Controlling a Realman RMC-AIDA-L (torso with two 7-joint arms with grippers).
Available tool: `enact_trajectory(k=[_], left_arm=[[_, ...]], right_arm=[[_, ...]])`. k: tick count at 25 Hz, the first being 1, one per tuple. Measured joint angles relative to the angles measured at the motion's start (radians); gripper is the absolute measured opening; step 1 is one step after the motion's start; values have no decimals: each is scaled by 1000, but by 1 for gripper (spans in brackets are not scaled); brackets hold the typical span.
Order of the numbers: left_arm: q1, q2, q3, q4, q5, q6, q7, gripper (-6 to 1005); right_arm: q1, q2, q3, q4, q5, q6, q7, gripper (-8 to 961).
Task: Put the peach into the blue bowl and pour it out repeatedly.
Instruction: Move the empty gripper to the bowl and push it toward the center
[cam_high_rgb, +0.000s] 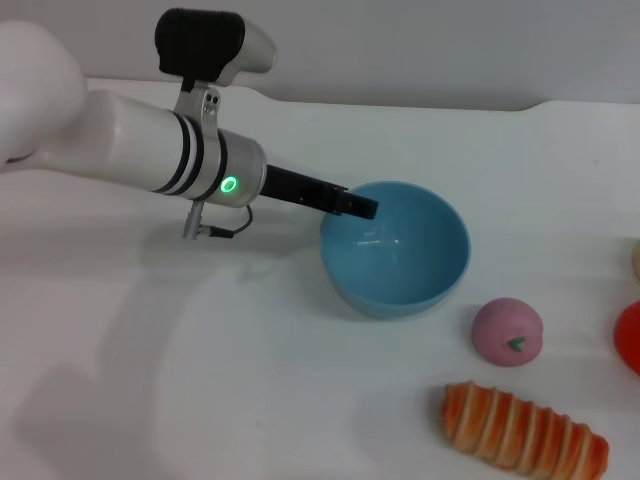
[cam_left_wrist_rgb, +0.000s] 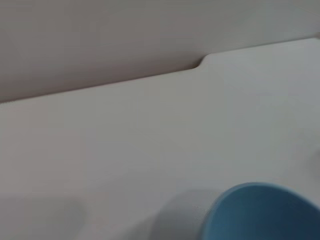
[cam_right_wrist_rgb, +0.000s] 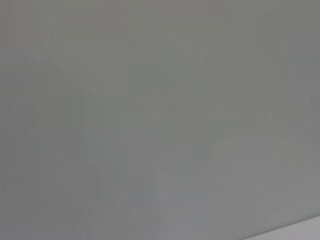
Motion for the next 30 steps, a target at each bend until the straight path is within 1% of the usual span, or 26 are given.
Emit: enact_trajectory(k=[3,11,16,21,29,30], left_arm=[[-17,1,1,-55,4,-29,2,812],[-21,-2,27,-110,-1,-70,16,768],[-14,-7,35,-113,-5,-70,16,741],[-13,-7,79,-113,-7,-78,8,714],[-20,-7,83,-100,-9,-89,15,671],[-20,-7,85,-102,-9,-91,15,632]], right_arm=[[1,-1,0,-1,3,0,0,751],[2,-1,0,-2,4,5,-1,752],[3,-1,0,-2,5,5,0,751],[3,-1,0,-1,5,5,1,752],[-3,0,1,-1,5,4,1,752],[-5,1,3,-1,5,2,1,752]])
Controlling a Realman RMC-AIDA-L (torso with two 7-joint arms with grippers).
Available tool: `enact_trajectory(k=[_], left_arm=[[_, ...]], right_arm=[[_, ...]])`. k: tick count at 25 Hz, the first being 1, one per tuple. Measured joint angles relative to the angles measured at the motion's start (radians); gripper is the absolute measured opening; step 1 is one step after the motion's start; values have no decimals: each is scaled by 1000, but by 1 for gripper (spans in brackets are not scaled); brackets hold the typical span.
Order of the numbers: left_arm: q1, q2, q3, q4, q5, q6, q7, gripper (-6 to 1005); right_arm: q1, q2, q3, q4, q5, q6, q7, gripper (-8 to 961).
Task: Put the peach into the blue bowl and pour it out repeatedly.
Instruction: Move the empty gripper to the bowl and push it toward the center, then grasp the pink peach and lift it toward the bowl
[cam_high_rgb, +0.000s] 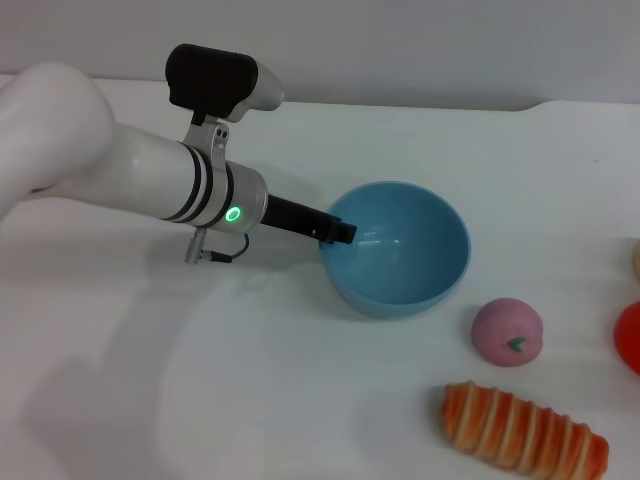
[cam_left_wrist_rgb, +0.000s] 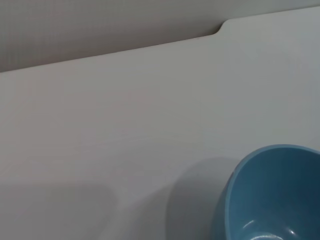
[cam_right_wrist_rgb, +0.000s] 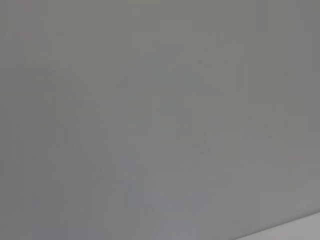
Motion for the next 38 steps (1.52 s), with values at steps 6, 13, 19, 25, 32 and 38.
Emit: enact_trajectory(k=[6,13,19,25,32,38], left_arm=[[-2,0,21,0,0,-5,-5,392],[-5,4,9,28,-18,-10,-10,27],[-32,9,-28,36,-10,-6,-11,11],[-85,12,-63,64,181,0,-64,-2],[-158,9,-151,96,503,109,-222,-3],[-163,10,-215,106,528,134,-234,-2]], right_arm=[[2,0,7,0,0,0,0,752],[5,-2,8,-1,0,2,0,751],[2,-3,18,-7,0,2,-1,751],[5,-4,14,-10,-9,0,29,751],[-23,-9,-23,-239,-212,3,375,752],[-21,-12,-25,-647,-674,137,1001,752]])
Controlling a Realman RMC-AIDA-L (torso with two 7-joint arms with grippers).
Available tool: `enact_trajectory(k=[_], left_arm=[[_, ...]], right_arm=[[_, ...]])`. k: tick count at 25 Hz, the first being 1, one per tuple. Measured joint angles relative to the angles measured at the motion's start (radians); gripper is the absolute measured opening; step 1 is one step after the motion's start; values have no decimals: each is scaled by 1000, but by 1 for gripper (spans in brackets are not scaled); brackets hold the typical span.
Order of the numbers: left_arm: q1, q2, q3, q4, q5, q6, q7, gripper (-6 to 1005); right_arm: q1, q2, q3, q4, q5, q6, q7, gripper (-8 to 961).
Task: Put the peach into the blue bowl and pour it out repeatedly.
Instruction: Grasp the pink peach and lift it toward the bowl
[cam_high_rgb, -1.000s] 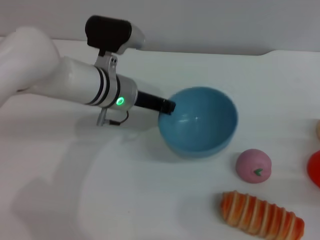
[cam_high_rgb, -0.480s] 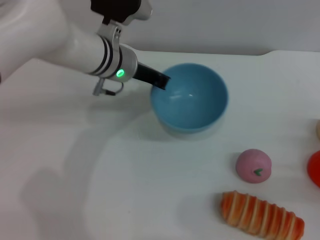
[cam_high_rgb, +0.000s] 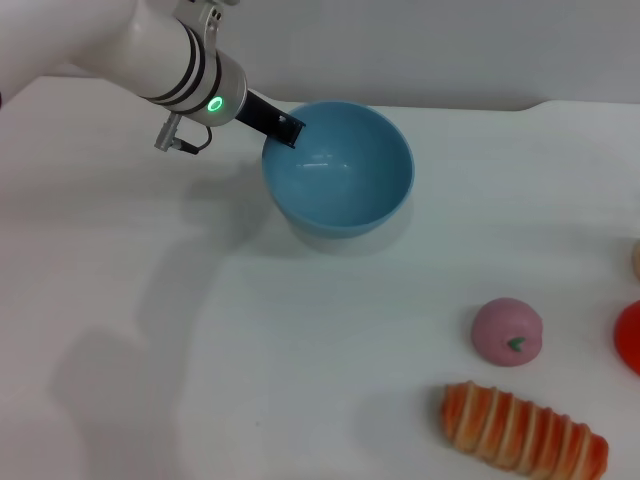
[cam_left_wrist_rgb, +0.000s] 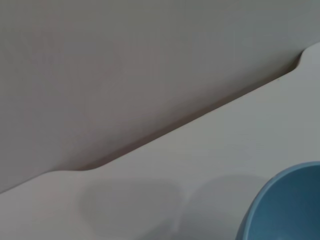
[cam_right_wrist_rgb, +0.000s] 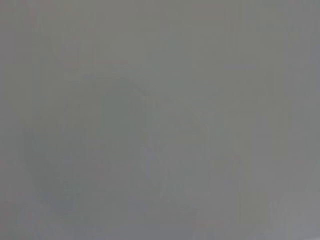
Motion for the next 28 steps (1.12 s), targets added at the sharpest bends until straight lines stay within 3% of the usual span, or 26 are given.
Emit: enact_trajectory(k=[4,7,9,10,13,18,28], left_arm=[[0,-1,-1,-4,1,-4,-1,-2],[1,-4,3,-8,1,-13,-1,-1],[2,-5,5,-15,-1,-24,-1,-1],[3,-6,5,-18,-2,-30,-1,-1],[4,-8,7,-27,-6,-40,-2,0],[10,-9,12,-30,-6,-50,-10,-1],[16,-9,19,-42,-7,-71,-11,-1]], right_arm=[[75,-27,1,-199,-464,-35,461,752],[172,-50,-6,-219,-721,-127,662,752],[216,-38,-26,-221,-806,-136,687,751],[237,-19,-47,-224,-856,-135,685,751],[271,8,-131,-217,-933,-115,674,751],[307,8,-243,-123,-935,-96,690,751],[313,7,-274,-32,-936,-145,686,752]])
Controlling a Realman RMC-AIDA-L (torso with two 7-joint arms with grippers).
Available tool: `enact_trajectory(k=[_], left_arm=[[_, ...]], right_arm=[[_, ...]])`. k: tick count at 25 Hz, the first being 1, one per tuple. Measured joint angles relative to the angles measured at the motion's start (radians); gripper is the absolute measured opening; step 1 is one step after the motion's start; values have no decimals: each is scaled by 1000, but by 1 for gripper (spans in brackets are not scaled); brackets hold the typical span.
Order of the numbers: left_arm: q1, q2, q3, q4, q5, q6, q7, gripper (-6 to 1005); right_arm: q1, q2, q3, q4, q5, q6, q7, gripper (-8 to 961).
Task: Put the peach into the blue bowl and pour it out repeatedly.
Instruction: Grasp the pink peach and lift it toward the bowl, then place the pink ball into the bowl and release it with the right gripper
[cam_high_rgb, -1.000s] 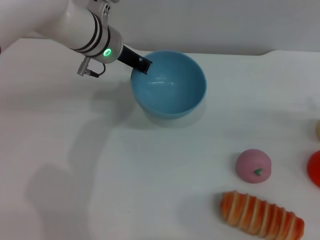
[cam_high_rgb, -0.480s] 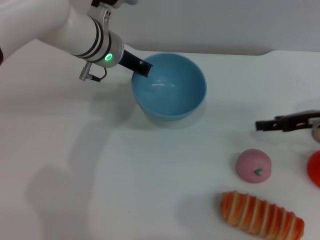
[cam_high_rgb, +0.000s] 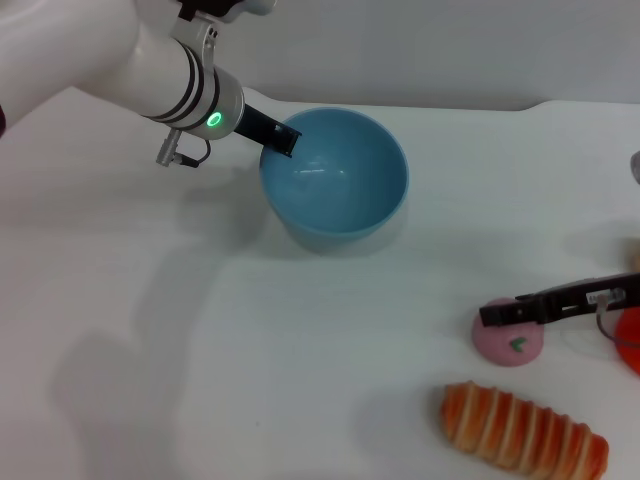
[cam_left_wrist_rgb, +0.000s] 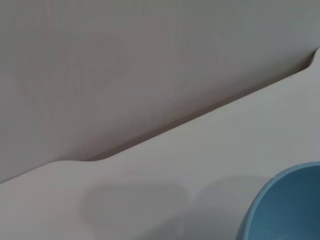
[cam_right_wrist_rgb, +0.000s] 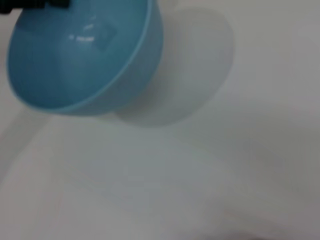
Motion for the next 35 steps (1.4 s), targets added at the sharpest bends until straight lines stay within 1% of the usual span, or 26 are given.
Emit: enact_trajectory(k=[3,14,20,21,24,28,32,35], left_arm=[[0,0,6,-5,0,-8,0,-2],[2,-1,6,-13,-1,-19,0,-1],[6,-1,8,-13,-1,-25,0,0],[7,-1,11,-13,-1,-28,-1,0],[8,-2,19,-13,-1,-32,-1,0],[9,-2,21,-13,-4,-38,-1,-1],[11,-4,43,-15,-22,-59,-1,0],[11,-3,68,-19,-41,-67,-1,0]], right_arm=[[-4,0,-14,2,-1,-2,7,751],[-7,-1,-17,-16,-2,-2,12,631],[-6,-1,-19,-22,-7,-10,7,389],[-7,0,-19,-29,-6,-13,7,369],[-20,0,-19,-76,11,-36,5,310],[-47,2,-20,-195,80,-132,1,232],[-72,4,-26,-339,145,-216,1,186],[-73,4,-21,-403,200,-239,-2,155]])
